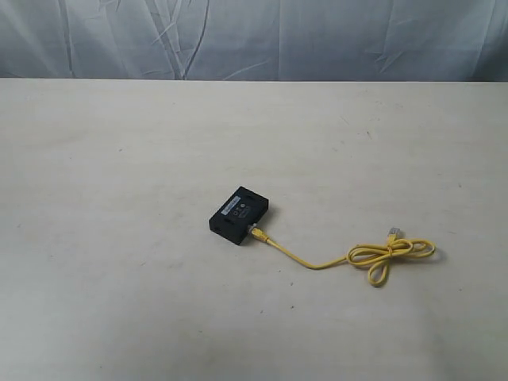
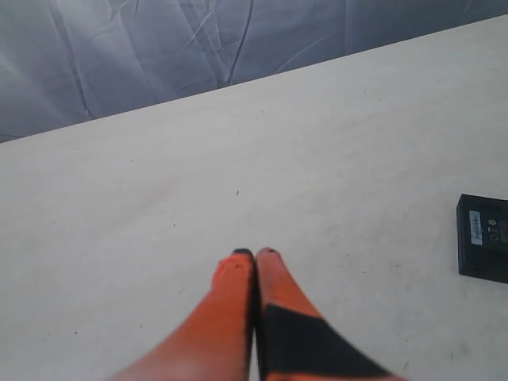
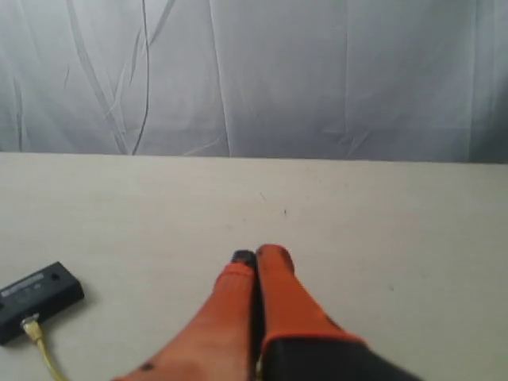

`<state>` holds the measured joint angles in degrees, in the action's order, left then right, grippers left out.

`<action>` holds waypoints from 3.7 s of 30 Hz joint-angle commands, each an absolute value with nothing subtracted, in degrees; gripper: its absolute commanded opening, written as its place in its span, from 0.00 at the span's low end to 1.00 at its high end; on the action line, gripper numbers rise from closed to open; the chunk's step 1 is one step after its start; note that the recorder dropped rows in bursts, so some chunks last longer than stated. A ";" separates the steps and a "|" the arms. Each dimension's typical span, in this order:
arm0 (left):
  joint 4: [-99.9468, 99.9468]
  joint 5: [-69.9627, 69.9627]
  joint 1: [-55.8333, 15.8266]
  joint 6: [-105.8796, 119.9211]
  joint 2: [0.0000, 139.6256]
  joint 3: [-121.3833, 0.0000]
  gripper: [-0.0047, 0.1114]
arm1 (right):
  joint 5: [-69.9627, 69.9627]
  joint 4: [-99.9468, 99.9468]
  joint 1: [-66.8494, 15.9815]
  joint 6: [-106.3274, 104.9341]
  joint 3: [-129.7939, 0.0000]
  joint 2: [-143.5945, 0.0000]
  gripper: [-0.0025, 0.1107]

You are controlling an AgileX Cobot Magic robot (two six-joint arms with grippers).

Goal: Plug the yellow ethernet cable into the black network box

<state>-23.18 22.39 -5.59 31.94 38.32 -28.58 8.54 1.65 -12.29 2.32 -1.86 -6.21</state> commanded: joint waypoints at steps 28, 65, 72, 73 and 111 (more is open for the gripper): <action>-23.07 21.84 -5.83 31.87 38.04 -28.22 0.04 | 19.06 0.84 -2.37 2.55 0.00 0.00 0.02; -10.25 14.78 -1.88 33.25 0.00 0.00 0.04 | 19.06 0.84 -2.37 2.55 0.00 0.00 0.02; -10.68 14.33 -1.88 33.25 0.00 0.00 0.04 | 19.06 0.84 -2.37 2.55 0.00 0.00 0.02; -10.93 14.33 -1.88 33.02 0.00 0.00 0.04 | 19.06 0.84 -2.37 2.55 0.00 0.00 0.02; 0.00 13.75 -1.78 4.21 0.00 0.00 0.04 | 19.06 0.84 -2.37 2.55 0.00 0.00 0.02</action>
